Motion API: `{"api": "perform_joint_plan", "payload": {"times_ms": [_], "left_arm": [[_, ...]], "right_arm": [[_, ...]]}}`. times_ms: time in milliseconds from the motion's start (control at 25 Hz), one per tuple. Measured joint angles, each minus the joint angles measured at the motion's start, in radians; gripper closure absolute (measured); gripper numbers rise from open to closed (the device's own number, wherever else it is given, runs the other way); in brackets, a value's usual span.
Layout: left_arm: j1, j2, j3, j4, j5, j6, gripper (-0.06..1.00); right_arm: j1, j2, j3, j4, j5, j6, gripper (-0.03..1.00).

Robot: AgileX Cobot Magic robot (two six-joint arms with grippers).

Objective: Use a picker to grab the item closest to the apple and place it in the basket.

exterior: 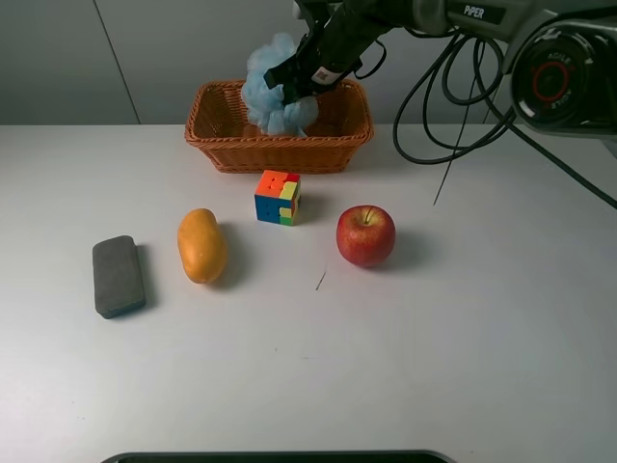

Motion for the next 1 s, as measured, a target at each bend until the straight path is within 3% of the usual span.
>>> {"api": "perform_joint_plan", "payload": {"times_ms": [80,120,200,520,760,1000], "left_arm": [[0.0,0.0,0.0,0.0,0.0,0.0,0.22],[0.0,0.0,0.0,0.0,0.0,0.0,0.22],[0.0,0.0,0.0,0.0,0.0,0.0,0.22],[0.0,0.0,0.0,0.0,0.0,0.0,0.22],[0.0,0.0,0.0,0.0,0.0,0.0,0.22],[0.0,0.0,0.0,0.0,0.0,0.0,0.22]], "right_arm": [[0.0,0.0,0.0,0.021,0.002,-0.004,0.43],[0.0,0.0,-0.001,0.03,0.007,-0.006,0.35],[0.0,0.0,-0.001,0.048,0.035,-0.008,0.29],[0.0,-0.125,-0.001,0.032,0.174,-0.014,0.27],[0.0,-0.329,-0.002,-0.132,0.376,0.042,0.27],[0.0,-0.514,0.085,-0.228,0.401,0.079,0.27]]}}
